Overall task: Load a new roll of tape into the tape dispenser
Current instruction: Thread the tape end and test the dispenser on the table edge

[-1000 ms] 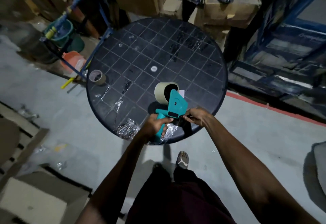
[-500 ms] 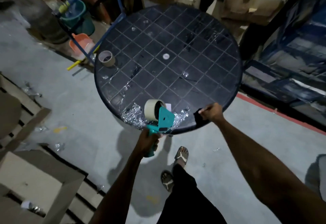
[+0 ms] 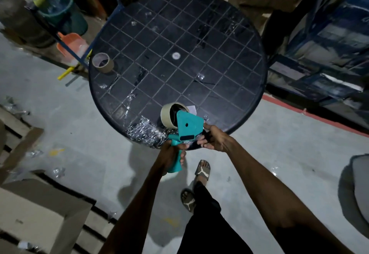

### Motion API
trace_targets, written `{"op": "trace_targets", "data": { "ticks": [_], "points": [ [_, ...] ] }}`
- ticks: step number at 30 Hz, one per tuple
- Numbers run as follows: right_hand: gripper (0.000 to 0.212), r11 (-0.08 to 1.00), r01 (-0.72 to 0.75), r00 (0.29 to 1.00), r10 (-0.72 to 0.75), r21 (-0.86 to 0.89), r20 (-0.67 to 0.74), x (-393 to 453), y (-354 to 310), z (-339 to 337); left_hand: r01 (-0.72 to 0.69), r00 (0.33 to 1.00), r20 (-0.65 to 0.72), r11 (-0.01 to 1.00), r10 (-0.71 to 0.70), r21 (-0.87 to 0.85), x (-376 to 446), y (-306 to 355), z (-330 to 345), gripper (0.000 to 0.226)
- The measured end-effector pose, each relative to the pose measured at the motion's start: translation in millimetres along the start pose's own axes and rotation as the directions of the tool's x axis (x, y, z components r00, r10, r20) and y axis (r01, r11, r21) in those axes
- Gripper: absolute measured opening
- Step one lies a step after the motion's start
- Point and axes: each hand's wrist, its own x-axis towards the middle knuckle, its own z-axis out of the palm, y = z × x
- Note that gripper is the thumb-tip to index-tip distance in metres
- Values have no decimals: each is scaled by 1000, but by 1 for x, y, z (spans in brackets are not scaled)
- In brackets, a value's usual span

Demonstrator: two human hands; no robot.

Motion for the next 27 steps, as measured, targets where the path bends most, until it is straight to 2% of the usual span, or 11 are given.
{"op": "trace_targets", "data": {
  "ticks": [4,9,10,13,17,20,22,23,25,27],
  "points": [
    [19,998,-51,996,53,33,-65,9,-8,-8,-105,994,29,990,103,90,3,14,12,3],
    [9,982,63,966,-15,179,-259,16,-17,-10,-162,986,65,977,155,138,11,21,12,15],
    [10,977,65,971,-15,204,-237,15,-19,-9,-165,985,67,976,157,141,12,21,12,10],
    [31,970,-13,999,24,244,-43,12,-20,-7,-161,986,66,981,154,112,15,23,13,6],
    [31,997,-74,987,73,-3,-145,14,-18,-11,-152,987,60,983,146,107,19,24,16,9],
    [18,994,-108,992,107,-5,-69,5,-20,-7,-161,986,65,980,154,115,20,27,18,12],
    [14,996,-75,996,77,48,-45,2,-24,-7,-169,985,68,978,162,123,21,29,19,10],
    [16,996,-48,996,53,73,-65,3,-27,-7,-172,984,68,977,164,127,21,30,20,7],
    [20,996,30,981,-14,83,-196,10,-32,-9,-169,985,53,973,162,156,22,30,20,4],
    [18,994,110,931,-105,-4,-351,17,-40,-9,-168,986,28,961,166,218,23,28,19,5]
  ]
}}
